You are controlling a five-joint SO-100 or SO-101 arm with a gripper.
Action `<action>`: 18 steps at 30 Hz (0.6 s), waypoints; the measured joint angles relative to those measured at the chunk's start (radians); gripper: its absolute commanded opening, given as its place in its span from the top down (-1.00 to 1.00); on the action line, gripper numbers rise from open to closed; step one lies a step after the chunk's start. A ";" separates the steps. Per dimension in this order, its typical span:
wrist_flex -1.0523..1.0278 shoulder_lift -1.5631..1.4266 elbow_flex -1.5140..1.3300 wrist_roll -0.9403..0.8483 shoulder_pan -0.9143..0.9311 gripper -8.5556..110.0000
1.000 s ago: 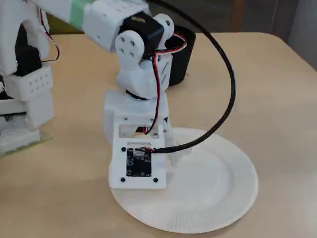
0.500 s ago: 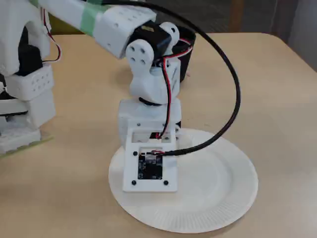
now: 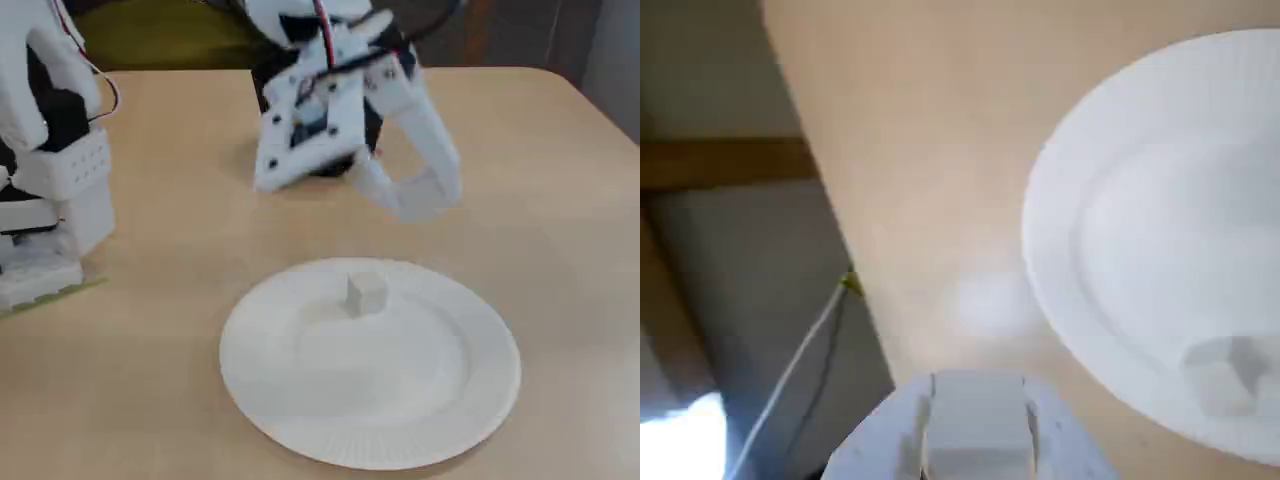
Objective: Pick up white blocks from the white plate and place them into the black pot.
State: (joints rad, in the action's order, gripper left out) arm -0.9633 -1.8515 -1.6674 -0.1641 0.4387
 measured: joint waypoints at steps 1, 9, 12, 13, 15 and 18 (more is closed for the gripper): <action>0.029 -0.041 0.000 0.038 -0.023 0.90; 0.170 -0.295 0.000 0.206 -0.288 0.90; 0.212 -0.357 0.000 0.199 -0.428 0.90; 0.221 -0.374 0.000 0.186 -0.479 0.90; 0.230 -0.402 0.000 0.146 -0.588 0.90; 0.232 -0.414 0.000 0.063 -0.742 0.90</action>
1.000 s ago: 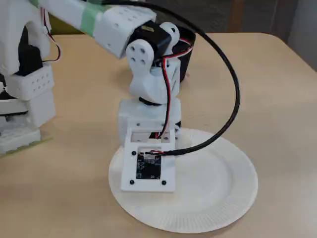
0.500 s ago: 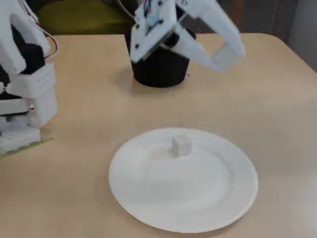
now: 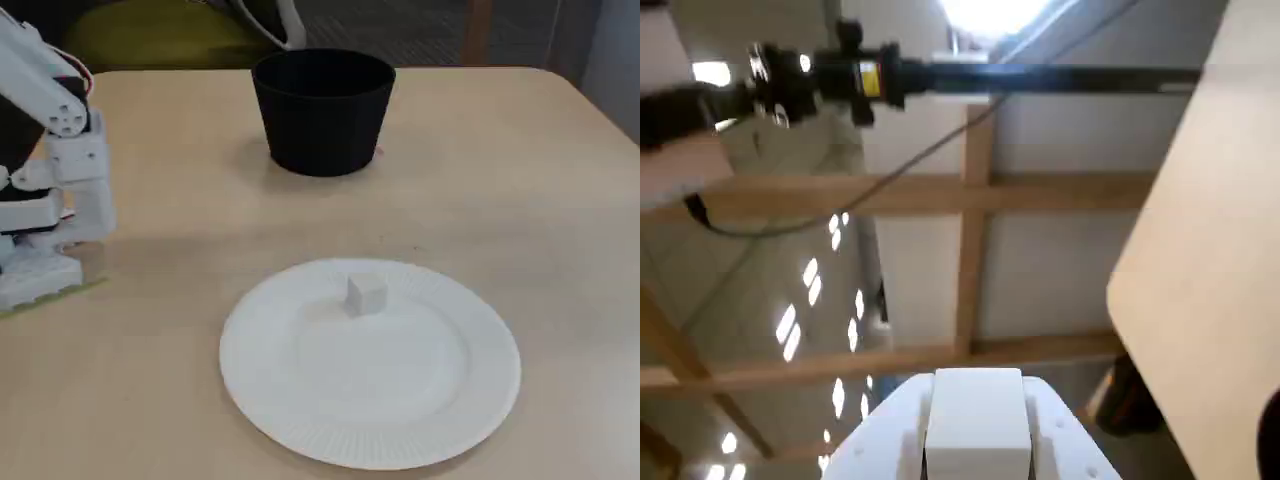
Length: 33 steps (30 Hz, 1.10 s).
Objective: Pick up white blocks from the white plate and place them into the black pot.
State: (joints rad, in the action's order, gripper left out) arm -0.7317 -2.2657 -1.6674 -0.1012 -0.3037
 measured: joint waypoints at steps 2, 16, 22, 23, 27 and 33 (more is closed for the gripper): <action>-0.023 0.003 0.000 -0.061 -0.103 0.90; -0.491 0.331 0.179 -0.233 -0.336 0.90; -0.687 0.522 0.410 -0.281 -0.371 0.90; -0.709 0.543 0.433 -0.288 -0.376 0.90; -0.762 0.600 0.489 -0.311 -0.382 0.90; -0.802 0.675 0.565 -0.333 -0.393 0.90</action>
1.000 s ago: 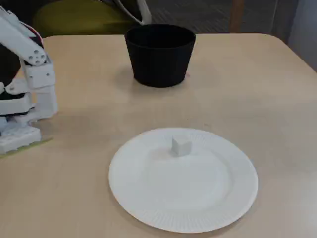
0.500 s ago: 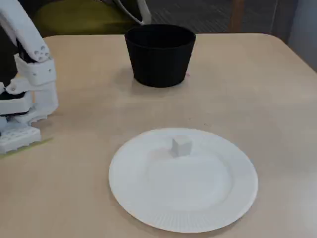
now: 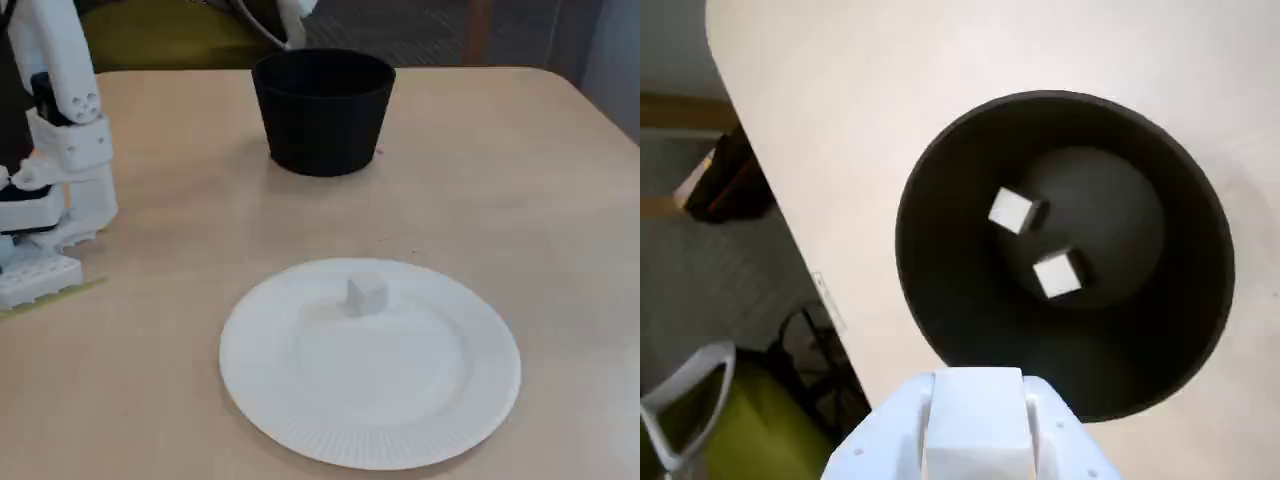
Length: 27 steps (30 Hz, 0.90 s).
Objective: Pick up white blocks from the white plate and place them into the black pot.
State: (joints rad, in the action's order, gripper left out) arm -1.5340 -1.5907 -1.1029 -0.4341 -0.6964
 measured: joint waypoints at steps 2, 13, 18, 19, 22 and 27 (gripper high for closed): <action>-0.020 0.038 0.043 -0.011 -0.008 0.90; -0.051 0.207 0.187 -0.018 -0.015 0.90; -0.051 0.276 0.229 -0.018 -0.008 0.86; -0.051 0.278 0.229 -0.018 -0.006 0.68; -0.063 0.279 0.229 -0.028 0.008 0.24; -0.067 0.279 0.229 -0.040 0.028 0.20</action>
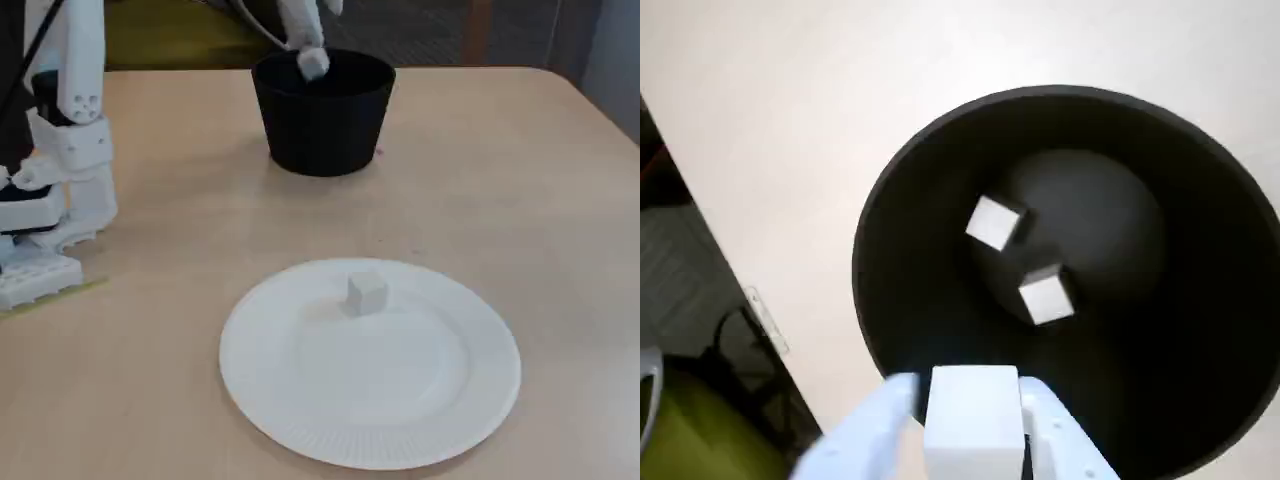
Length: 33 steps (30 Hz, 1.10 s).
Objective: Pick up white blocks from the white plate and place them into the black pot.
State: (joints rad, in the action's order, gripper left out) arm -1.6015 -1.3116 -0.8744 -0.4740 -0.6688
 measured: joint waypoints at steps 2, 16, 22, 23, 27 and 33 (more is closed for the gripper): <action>0.000 0.000 0.000 0.000 0.008 0.46; -0.052 -0.218 -0.077 0.199 0.331 0.90; -0.055 -0.459 -0.310 0.252 0.675 0.90; -0.055 -0.486 -0.367 0.253 0.724 0.90; -0.055 -0.540 -0.538 0.314 0.862 0.90; -0.055 -0.528 -0.621 0.508 0.881 0.90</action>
State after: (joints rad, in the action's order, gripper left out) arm -1.6567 -1.8392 -1.4956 0.0337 0.2117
